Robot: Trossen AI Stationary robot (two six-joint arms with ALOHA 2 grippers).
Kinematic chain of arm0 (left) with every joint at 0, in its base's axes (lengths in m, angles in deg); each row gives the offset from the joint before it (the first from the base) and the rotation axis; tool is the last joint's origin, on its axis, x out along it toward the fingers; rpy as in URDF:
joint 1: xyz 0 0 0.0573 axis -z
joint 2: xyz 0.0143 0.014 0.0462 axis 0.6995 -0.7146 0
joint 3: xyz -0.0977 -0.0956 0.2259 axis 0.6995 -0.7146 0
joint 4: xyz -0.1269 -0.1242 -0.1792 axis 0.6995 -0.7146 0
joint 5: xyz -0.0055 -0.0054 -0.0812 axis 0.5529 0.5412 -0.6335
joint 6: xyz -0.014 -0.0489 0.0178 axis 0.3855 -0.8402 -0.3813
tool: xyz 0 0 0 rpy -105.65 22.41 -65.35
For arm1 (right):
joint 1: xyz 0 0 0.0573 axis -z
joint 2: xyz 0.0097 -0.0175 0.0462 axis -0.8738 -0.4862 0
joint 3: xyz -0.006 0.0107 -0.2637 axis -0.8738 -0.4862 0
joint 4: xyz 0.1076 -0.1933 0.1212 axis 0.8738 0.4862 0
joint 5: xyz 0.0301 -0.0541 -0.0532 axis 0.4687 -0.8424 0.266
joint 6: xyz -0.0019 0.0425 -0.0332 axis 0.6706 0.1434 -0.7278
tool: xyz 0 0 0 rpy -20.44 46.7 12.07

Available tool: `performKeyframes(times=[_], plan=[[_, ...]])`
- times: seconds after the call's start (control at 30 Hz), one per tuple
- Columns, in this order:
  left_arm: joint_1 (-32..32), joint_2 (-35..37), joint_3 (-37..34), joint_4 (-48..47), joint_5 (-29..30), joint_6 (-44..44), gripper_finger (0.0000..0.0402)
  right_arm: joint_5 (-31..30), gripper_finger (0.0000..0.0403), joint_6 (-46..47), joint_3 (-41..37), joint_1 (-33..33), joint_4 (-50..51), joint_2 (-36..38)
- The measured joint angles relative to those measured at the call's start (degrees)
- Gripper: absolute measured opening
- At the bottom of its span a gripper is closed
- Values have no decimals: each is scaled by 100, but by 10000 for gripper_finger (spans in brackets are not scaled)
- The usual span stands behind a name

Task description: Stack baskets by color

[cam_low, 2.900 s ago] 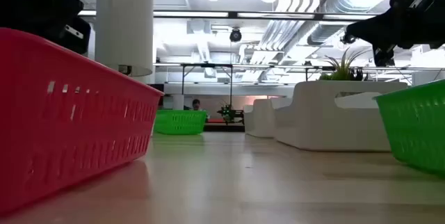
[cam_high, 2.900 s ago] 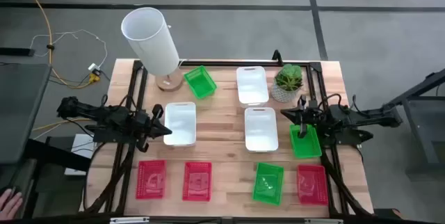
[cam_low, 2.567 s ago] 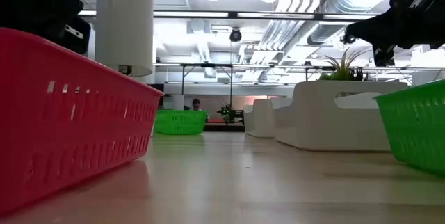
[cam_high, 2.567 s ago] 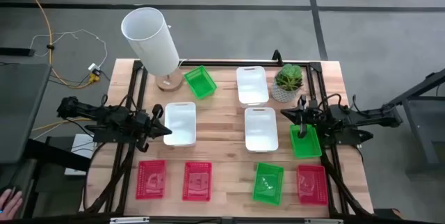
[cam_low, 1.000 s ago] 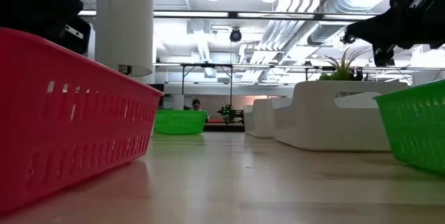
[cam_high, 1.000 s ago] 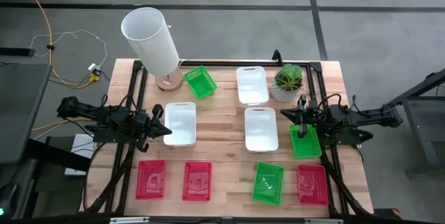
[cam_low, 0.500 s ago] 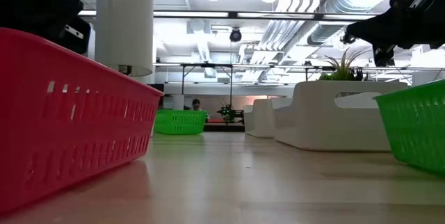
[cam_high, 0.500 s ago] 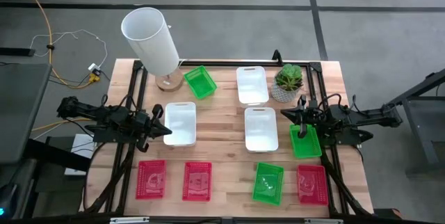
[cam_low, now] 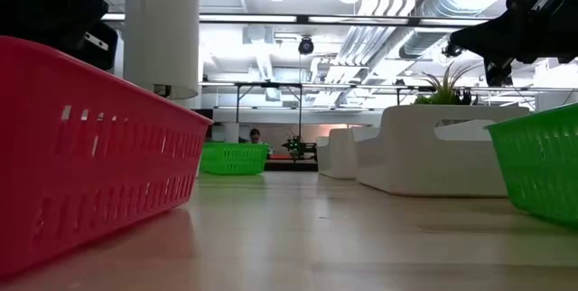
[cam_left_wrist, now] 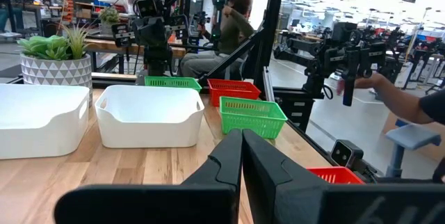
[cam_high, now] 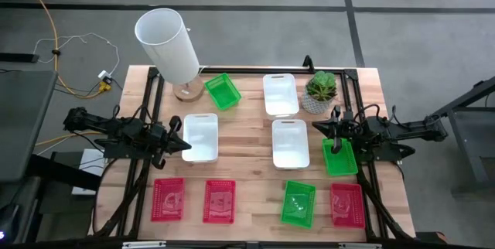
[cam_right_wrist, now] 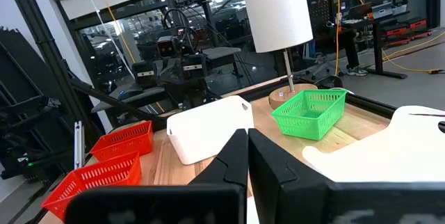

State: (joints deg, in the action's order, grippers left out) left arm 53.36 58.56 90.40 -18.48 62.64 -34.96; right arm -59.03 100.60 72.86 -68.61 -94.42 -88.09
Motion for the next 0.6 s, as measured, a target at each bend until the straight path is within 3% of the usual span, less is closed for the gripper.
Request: performKeyframes(times=[0.5,0.6], plan=[[0,-1,-1,0,-1,0,1,-9,0,1,-2,2,-48,0],[2,-1,0,208,131,367,1,-87,0,-38,0,0,-122,-1]])
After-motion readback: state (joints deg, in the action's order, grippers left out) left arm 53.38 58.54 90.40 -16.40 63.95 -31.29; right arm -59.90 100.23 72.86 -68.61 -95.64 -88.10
